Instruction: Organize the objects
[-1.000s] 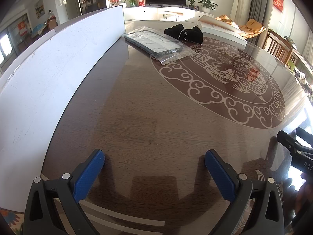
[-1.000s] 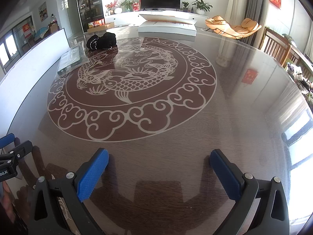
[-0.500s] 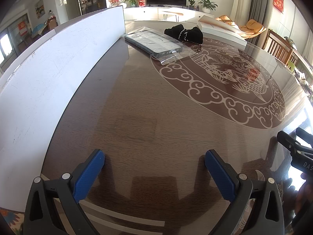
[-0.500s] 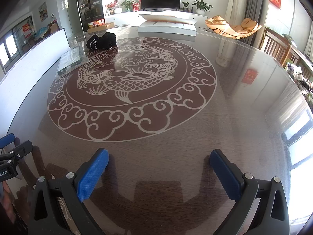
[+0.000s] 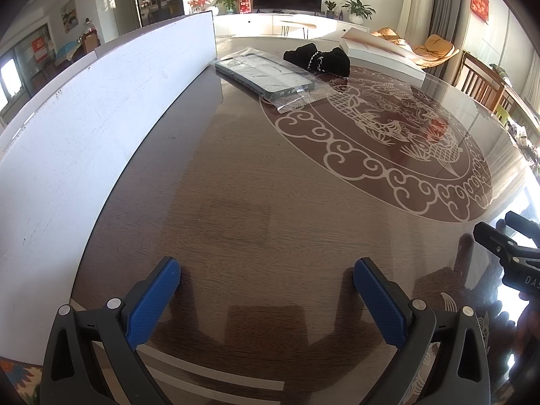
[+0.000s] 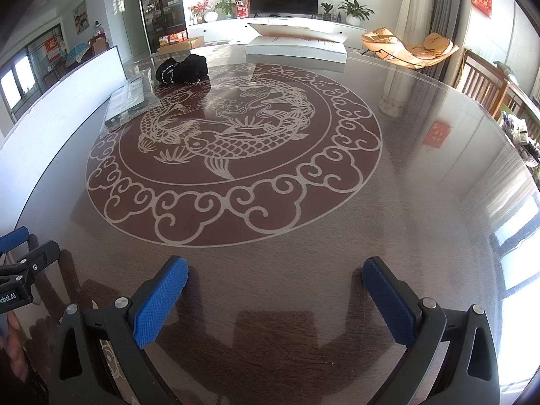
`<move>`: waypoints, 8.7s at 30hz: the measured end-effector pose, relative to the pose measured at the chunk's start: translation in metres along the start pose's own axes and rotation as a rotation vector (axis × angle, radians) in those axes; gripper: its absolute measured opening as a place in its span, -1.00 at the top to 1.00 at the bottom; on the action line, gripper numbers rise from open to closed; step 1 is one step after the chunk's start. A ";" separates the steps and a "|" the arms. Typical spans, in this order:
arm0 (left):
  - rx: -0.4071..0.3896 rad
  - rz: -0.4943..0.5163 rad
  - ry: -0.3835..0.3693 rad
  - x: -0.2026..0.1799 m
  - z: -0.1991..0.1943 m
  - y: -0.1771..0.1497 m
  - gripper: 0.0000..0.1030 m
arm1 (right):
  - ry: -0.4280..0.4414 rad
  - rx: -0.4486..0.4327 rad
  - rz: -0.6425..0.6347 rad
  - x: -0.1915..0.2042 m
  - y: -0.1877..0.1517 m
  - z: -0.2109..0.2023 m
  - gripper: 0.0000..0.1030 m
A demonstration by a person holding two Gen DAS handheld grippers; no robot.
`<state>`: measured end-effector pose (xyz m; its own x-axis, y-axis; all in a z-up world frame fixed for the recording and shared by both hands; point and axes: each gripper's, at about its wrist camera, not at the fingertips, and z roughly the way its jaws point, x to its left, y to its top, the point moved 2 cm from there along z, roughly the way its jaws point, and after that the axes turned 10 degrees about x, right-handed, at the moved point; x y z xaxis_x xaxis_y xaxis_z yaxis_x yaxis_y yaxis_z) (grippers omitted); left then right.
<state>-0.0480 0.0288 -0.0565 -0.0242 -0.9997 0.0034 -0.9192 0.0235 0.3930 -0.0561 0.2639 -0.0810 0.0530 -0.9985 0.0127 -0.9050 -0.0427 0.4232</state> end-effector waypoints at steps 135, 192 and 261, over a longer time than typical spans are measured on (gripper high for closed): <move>-0.048 0.212 -0.103 -0.043 0.030 0.043 -1.00 | 0.059 -0.004 -0.182 0.006 0.009 0.010 -1.00; -0.048 0.211 -0.103 -0.043 0.030 0.043 -1.00 | 0.059 -0.004 -0.183 0.006 0.009 0.010 -1.00; -0.238 -0.051 -0.314 0.033 -0.064 0.032 -0.46 | 0.303 0.035 -0.252 0.071 0.088 -0.060 0.28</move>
<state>-0.0530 -0.0037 0.0148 -0.1335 -0.9479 -0.2891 -0.8067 -0.0656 0.5874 -0.1068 0.1915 0.0121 0.3927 -0.9016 0.1812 -0.8614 -0.2916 0.4159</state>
